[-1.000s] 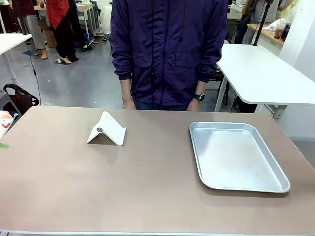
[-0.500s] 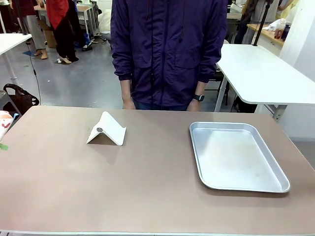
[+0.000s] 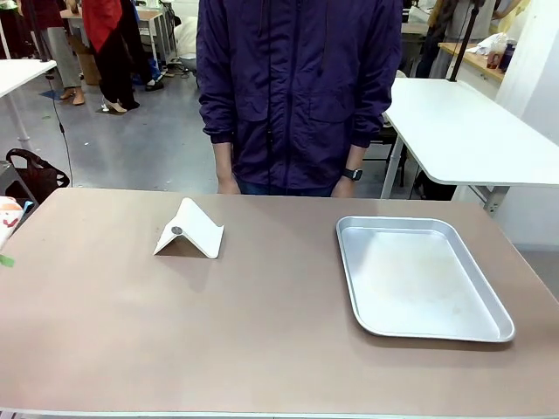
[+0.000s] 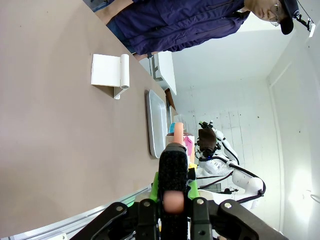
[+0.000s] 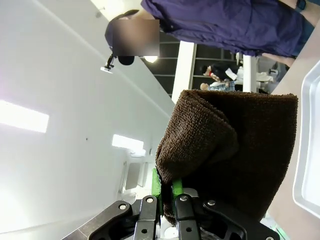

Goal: Clean the surface of the table.
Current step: Return the Lint Roller and towel to their original positions.

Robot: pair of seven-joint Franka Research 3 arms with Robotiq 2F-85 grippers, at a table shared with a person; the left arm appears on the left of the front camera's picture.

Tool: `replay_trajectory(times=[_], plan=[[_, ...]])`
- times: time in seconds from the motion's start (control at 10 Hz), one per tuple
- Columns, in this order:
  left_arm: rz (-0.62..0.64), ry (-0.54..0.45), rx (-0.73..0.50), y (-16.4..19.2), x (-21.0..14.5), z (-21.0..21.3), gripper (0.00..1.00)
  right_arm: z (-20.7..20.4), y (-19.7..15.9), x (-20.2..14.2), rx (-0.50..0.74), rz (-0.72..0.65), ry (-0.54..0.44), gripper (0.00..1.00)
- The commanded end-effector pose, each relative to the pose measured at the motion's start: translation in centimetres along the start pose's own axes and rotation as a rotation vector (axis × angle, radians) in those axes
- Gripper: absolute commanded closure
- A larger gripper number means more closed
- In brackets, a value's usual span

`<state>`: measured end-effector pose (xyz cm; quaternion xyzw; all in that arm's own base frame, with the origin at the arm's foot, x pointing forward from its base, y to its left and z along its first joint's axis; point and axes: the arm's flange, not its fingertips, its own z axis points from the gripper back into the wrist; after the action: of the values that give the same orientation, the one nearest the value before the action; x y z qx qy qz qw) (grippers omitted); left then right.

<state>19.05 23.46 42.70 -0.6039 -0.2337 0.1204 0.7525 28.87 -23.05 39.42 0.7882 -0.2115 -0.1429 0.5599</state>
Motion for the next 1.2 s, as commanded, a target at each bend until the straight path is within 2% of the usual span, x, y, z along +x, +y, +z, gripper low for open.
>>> replay_trajectory(times=[0.0,0.5,0.6,0.8,1.1], plan=[[0.000,-0.010,-0.012,-0.4,0.1,0.0,0.78,0.0,0.8,0.0,0.022,-0.018,-0.001,0.90],[0.000,0.000,0.000,0.0,0.0,0.0,0.78,0.0,0.0,0.0,0.000,0.000,0.000,0.90],[0.004,-0.056,-0.010,-2.2,-0.8,0.2,0.78,-1.1,0.4,-0.4,0.000,0.028,-0.027,0.90],[-0.048,-0.038,0.054,-7.2,-0.5,-2.5,0.78,-7.1,1.4,-1.1,-0.089,0.092,0.014,0.90],[-0.039,0.003,0.168,-13.5,2.4,-11.7,0.78,-19.1,0.3,-1.5,-0.238,0.171,0.069,0.90]])
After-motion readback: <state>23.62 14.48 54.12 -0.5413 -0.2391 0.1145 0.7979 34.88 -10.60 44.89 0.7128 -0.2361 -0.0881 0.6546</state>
